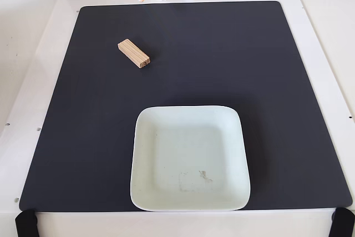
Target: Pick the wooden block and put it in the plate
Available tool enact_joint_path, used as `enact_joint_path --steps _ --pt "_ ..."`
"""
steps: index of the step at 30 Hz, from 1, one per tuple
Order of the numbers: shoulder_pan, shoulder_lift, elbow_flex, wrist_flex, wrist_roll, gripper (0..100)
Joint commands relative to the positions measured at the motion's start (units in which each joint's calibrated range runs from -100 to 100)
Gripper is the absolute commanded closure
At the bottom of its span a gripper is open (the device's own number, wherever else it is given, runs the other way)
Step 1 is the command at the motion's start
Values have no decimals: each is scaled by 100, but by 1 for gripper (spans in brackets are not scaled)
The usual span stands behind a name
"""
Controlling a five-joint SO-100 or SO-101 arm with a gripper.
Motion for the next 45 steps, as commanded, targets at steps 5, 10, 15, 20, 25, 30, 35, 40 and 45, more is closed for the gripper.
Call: enact_joint_path --steps 5,10,15,20,25,30,35,40,45 --pt "631 706 9 297 -647 99" --pt "665 952 224 1119 -706 98" --pt "1001 978 728 765 -706 90" --pt "1146 986 1106 288 -706 75" --pt "1045 1198 1196 288 -706 76" --pt "1057 1825 962 111 -711 79" --pt "1045 2240 359 -48 -711 79" --pt "1045 2537 -45 -12 -711 79" --pt "1045 2757 0 -56 -711 79"
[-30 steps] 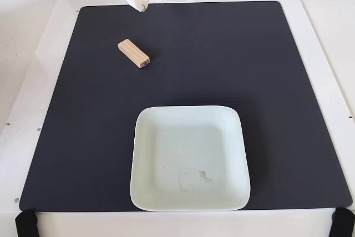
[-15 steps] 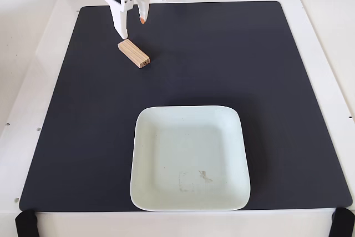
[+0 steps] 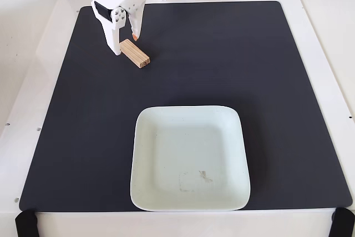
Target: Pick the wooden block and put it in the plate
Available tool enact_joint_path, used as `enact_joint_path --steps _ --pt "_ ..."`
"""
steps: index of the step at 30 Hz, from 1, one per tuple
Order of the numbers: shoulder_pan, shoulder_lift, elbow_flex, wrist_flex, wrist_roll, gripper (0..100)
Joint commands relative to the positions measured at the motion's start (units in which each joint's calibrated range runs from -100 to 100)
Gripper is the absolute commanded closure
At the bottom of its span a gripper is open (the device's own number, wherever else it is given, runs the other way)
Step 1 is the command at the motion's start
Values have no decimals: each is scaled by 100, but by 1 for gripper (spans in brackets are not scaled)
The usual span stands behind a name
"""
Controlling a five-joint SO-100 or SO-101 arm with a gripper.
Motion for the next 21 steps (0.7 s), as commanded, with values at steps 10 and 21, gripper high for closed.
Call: enact_joint_path --steps 10,21 --pt "-213 230 -114 -49 -7 79" --pt "-169 637 -6 -552 9 79"
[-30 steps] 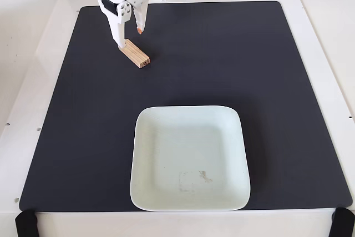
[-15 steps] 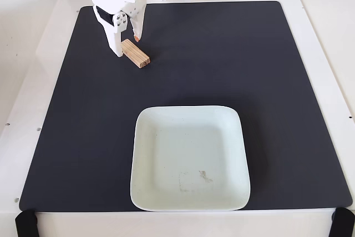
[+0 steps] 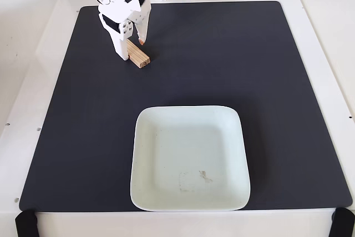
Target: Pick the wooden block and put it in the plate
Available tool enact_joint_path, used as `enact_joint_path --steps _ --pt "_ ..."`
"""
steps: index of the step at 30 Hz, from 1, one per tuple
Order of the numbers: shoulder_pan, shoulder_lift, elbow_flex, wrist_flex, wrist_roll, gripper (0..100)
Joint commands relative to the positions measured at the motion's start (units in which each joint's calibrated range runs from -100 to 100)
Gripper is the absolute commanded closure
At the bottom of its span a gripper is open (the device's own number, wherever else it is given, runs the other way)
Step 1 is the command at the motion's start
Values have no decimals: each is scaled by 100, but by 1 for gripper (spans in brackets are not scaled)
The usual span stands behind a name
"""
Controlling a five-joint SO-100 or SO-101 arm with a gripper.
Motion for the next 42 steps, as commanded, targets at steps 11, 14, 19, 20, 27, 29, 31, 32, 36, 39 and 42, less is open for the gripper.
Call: enact_joint_path --steps 11,14,19,20,27,29,31,32,36,39,42 --pt "-32 75 398 -1022 -7 79" --pt "-32 83 434 -1022 -12 79" --pt "-32 83 551 -1022 -12 85" --pt "-32 83 551 -1022 -12 89" --pt "-233 58 794 -969 20 99" --pt "-323 7 920 -960 25 99" --pt "-379 -18 1010 -986 31 99" --pt "-379 -35 1019 -1004 31 99" --pt "-379 -535 1154 -1013 57 99" --pt "-379 -1095 1343 -1013 394 99" --pt "-379 -1722 1577 -1013 703 99"
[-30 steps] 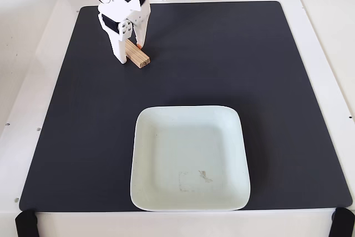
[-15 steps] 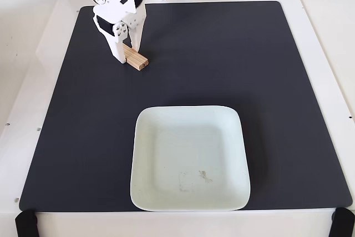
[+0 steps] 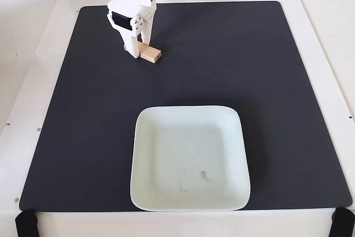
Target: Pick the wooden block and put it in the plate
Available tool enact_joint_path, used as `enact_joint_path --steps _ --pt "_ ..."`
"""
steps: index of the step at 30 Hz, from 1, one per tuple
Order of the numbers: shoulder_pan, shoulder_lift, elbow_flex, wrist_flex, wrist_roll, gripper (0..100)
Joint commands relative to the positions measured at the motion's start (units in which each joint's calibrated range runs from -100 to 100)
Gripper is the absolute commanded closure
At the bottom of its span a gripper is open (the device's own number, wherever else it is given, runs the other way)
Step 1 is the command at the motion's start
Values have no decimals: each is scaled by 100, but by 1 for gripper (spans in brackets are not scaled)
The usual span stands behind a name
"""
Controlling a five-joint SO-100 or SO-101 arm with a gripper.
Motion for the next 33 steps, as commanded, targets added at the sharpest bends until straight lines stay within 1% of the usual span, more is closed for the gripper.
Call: enact_joint_path --steps 1,5,10,12,16,19,21,25,33 --pt "-21 -870 182 16 377 99" --pt "-145 -1895 362 34 1013 99" --pt "-626 -3184 596 -63 2257 99" --pt "-816 -3506 605 -258 2657 99" --pt "-1253 -3650 533 -1186 3554 99" --pt "-1668 -3599 569 -2229 4350 99" --pt "-1835 -3404 605 -2927 4739 99" --pt "-2138 -2768 470 -3917 5135 99" --pt "-2429 -1489 -52 -5057 5417 99"
